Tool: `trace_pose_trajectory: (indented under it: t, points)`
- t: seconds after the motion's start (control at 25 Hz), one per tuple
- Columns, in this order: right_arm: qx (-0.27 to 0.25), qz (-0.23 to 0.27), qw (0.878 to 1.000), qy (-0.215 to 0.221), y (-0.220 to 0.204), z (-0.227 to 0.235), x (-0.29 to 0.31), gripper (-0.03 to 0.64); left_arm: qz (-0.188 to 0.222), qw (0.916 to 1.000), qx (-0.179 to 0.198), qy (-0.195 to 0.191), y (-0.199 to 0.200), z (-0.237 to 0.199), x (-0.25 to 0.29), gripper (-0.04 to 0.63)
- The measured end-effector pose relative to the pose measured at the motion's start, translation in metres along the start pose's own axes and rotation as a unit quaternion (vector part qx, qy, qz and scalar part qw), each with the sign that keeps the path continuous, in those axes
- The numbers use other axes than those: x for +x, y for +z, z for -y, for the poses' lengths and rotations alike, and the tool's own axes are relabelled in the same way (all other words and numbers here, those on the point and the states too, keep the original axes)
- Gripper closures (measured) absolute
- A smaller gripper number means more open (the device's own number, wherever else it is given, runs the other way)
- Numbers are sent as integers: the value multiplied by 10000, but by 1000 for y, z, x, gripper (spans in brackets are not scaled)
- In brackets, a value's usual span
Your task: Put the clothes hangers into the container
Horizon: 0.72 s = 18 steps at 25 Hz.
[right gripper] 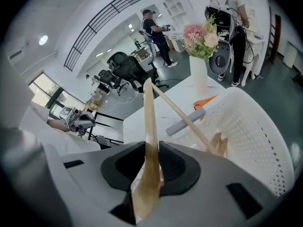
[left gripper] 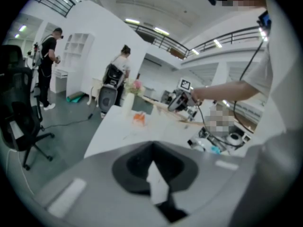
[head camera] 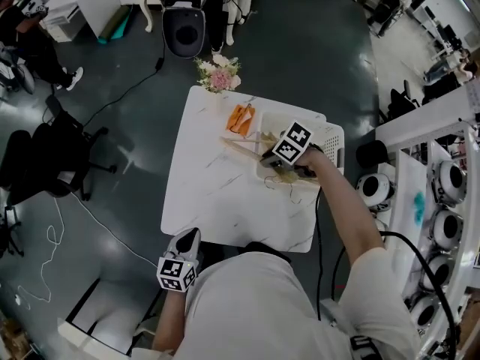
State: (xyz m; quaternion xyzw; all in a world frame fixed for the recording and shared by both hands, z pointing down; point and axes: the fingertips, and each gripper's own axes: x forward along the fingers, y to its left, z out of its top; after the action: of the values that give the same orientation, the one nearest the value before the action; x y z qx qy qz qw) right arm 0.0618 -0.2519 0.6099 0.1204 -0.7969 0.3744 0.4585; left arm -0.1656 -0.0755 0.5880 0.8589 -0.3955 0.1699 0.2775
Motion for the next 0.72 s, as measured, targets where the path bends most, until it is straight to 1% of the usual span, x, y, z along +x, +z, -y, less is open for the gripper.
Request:
trace_pose_trajectory:
  t: [0.16, 0.24, 0.32, 0.48, 0.56, 0.64, 0.72]
  points:
    - [54, 164, 9998, 135, -2, 4, -5, 530, -23, 10000, -22, 42, 0, 0, 4, 592]
    - [7, 248, 9996, 97, -6, 5, -10, 492, -26, 10000, -13, 32, 1, 1, 6, 592]
    - [-51, 355, 9993, -84, -11, 8, -17, 469, -26, 10000, 8, 7, 2, 2, 8, 592]
    - [-44, 700, 9955, -633, -19, 15, -32, 463, -18, 9999, 93, -103, 7, 3, 12, 592]
    - [-33, 871, 9929, -816, -23, 15, -39, 463, -23, 9997, 166, -191, 8, 6, 15, 592]
    - [33, 1151, 9888, -950, -26, 13, -47, 463, -36, 9993, 258, -274, 10, 10, 17, 592]
    - [175, 1595, 9810, -1095, -27, 9, -60, 463, -33, 9989, 338, -326, 13, 13, 17, 592]
